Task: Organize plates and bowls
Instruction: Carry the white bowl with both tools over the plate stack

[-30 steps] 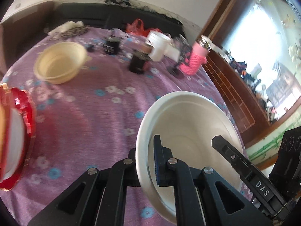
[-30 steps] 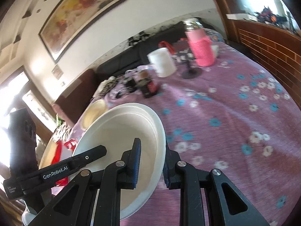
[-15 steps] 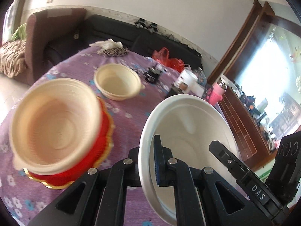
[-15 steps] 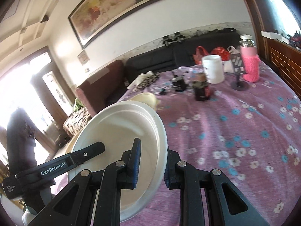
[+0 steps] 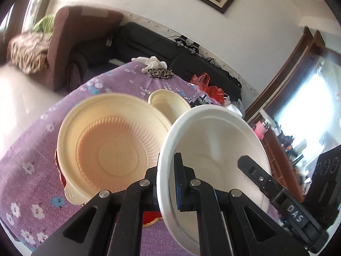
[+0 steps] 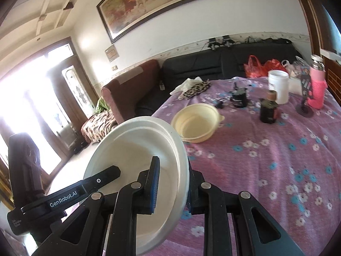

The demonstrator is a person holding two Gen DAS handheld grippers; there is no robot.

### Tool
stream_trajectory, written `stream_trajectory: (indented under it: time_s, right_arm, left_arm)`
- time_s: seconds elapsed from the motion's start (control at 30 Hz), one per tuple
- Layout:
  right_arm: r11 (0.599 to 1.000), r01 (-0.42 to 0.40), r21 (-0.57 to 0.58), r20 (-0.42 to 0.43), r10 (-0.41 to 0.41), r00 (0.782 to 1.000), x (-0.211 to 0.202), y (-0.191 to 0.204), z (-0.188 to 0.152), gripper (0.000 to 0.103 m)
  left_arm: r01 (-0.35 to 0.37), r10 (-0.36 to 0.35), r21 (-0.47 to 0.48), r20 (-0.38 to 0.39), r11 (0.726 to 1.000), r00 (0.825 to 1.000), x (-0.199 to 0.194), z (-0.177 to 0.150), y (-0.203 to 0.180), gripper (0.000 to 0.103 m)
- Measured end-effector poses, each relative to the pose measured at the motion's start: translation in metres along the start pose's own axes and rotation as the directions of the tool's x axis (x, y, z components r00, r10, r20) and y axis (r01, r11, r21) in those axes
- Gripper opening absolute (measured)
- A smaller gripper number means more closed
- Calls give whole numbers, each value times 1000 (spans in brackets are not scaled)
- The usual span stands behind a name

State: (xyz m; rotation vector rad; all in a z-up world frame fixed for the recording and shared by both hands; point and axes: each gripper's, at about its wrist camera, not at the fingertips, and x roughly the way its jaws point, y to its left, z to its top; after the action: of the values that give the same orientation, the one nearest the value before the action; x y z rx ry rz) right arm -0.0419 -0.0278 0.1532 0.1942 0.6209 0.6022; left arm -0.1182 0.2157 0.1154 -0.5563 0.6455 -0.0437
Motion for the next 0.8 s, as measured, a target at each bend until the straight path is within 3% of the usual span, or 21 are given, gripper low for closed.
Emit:
stream_trajectory:
  time_s: [0.23, 0.4, 0.8]
  right_arm:
    - [998, -41, -49, -19, 40, 999, 18, 32, 10, 23]
    - [991, -39, -128, -31, 36, 999, 34, 62, 13, 23]
    - [984, -46, -170, -84, 32, 996, 72, 82, 11, 23]
  left_arm:
    - [12, -8, -65, 60, 998, 998, -23, 14, 29, 7]
    - [-41, 50, -87, 103, 995, 993, -30, 22, 48, 7]
    - [-98, 112, -121, 113, 988, 987, -22, 31, 77, 7]
